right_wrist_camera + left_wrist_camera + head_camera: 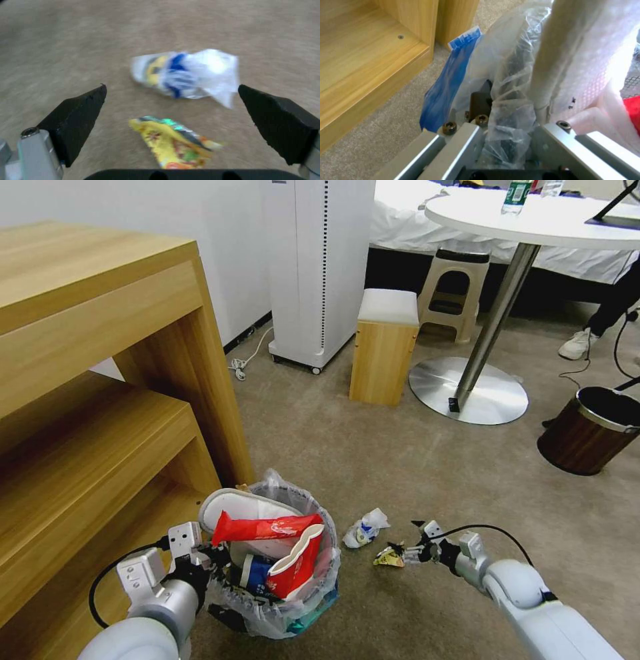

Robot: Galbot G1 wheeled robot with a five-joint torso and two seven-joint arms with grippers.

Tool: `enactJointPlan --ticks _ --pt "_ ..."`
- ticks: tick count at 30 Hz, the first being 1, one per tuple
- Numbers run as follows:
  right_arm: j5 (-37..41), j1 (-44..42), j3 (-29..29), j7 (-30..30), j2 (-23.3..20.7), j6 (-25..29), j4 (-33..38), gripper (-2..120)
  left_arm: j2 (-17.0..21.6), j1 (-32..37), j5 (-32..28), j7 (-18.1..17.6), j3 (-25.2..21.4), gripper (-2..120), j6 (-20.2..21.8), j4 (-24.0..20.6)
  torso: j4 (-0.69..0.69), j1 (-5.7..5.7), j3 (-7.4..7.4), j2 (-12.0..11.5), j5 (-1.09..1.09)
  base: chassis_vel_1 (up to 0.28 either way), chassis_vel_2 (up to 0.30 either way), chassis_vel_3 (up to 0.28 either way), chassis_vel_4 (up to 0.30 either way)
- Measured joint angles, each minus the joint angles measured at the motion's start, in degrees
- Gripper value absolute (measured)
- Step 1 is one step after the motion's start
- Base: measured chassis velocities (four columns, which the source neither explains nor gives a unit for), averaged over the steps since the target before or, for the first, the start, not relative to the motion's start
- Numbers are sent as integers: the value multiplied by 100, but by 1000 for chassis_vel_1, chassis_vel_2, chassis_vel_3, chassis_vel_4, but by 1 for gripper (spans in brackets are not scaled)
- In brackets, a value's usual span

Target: Pick up the trash bin and place the garbage on the floor into it.

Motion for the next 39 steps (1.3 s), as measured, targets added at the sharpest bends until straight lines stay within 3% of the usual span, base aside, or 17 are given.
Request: enactJointPlan --ticks 5,7,16,23,39 --pt "-483 243 139 -1072 135 478 -471 100 -16 -23 14 0 22 1 0 16 -1 0 0 0 0 0 0 0 0" --pt "-631 328 175 -1224 183 587 -622 100 -24 -26 28 0 32 1 0 31 -1 0 0 0 0 0 0 0 0" --pt "-1120 785 235 -1199 417 869 -1496 100 -25 -26 44 8 30 1 -2 71 -1 0 0 0 0 0 0 0 0" --pt "-1184 927 230 -1212 541 882 -1739 99 -32 -43 44 12 36 1 -6 103 -1 0 0 0 0 0 0 0 0" --pt "-1598 998 287 -1144 526 879 -2036 41 -33 -118 25 16 76 1 -7 153 -1 0 0 0 0 0 0 0 0"
